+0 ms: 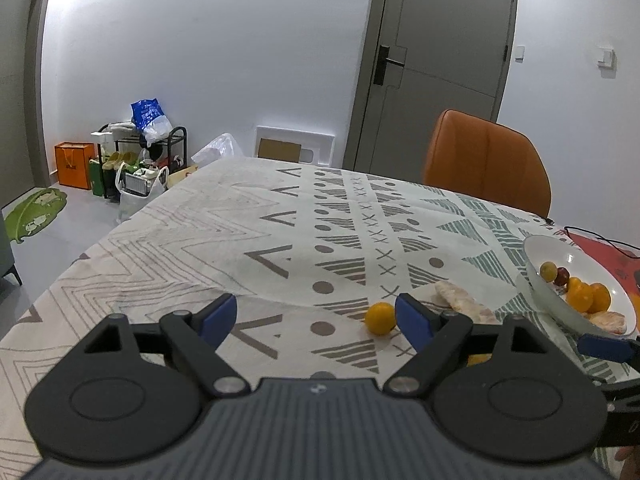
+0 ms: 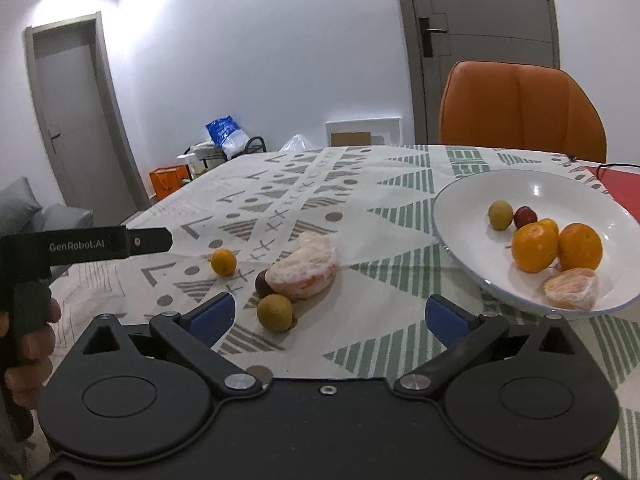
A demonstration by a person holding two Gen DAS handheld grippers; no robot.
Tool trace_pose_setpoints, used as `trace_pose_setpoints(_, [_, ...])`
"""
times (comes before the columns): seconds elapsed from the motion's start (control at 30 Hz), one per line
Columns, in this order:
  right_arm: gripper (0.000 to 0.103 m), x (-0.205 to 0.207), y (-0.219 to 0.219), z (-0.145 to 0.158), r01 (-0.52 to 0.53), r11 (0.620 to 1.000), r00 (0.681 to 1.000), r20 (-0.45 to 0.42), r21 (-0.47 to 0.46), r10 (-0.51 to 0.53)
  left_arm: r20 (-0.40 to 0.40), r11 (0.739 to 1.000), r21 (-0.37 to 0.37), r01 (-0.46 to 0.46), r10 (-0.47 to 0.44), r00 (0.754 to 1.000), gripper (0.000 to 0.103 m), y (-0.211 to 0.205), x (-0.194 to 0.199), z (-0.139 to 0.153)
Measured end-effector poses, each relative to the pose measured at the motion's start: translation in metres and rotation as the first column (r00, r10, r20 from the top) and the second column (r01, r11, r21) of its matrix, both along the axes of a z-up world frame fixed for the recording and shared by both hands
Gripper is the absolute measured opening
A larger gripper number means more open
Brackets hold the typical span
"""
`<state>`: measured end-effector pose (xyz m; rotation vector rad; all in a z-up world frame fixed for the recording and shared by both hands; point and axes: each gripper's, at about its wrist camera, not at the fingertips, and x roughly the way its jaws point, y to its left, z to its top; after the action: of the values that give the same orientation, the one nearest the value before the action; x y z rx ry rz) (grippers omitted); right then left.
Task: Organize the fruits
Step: 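Grasp a yellow-green fruit with the right tool while the left tool grasps a small tangerine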
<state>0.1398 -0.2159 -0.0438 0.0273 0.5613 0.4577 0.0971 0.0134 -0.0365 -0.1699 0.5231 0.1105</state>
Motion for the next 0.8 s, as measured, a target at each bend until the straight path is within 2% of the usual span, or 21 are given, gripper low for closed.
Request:
trace_pose_setpoints(0.4, [0.103, 0.005, 0.024, -0.005, -0.06, 0.998, 0.998, -0.007, -0.026, 0.059, -0.019, 1.0, -0.007, -0.012, 0.012, 1.0, 0.085, 0.016, -0.005, -0.009])
trace_pose_setpoints(0.53, [0.094, 0.008, 0.036, -0.006, -0.079, 0.996, 0.997, -0.01, -0.037, 0.079, -0.021, 1.0, -0.003, -0.006, 0.006, 1.0, 0.085, 0.02, -0.007, -0.009])
trace_pose_setpoints(0.63, [0.075, 0.014, 0.042, -0.012, -0.083, 0.996, 0.996, -0.033, -0.045, 0.081, -0.021, 1.0, -0.003, -0.006, 0.006, 1.0, 0.085, 0.023, -0.008, -0.01])
trace_pose_setpoints(0.7, [0.066, 0.018, 0.045, -0.017, -0.086, 0.995, 0.995, -0.059, -0.051, 0.083, -0.023, 1.0, -0.005, -0.006, 0.006, 1.0, 0.085, 0.023, -0.008, -0.01])
trace_pose_setpoints(0.77, [0.051, 0.017, 0.047, -0.018, -0.085, 0.994, 0.995, -0.049, -0.063, 0.082, -0.022, 1.0, -0.005, -0.002, 0.001, 1.0, 0.085, 0.023, -0.008, -0.01])
trace_pose_setpoints(0.8, [0.033, 0.017, 0.047, -0.017, -0.09, 0.994, 0.995, -0.049, -0.065, 0.087, -0.023, 1.0, -0.005, 0.003, -0.003, 1.0, 0.085, 0.022, -0.007, -0.01])
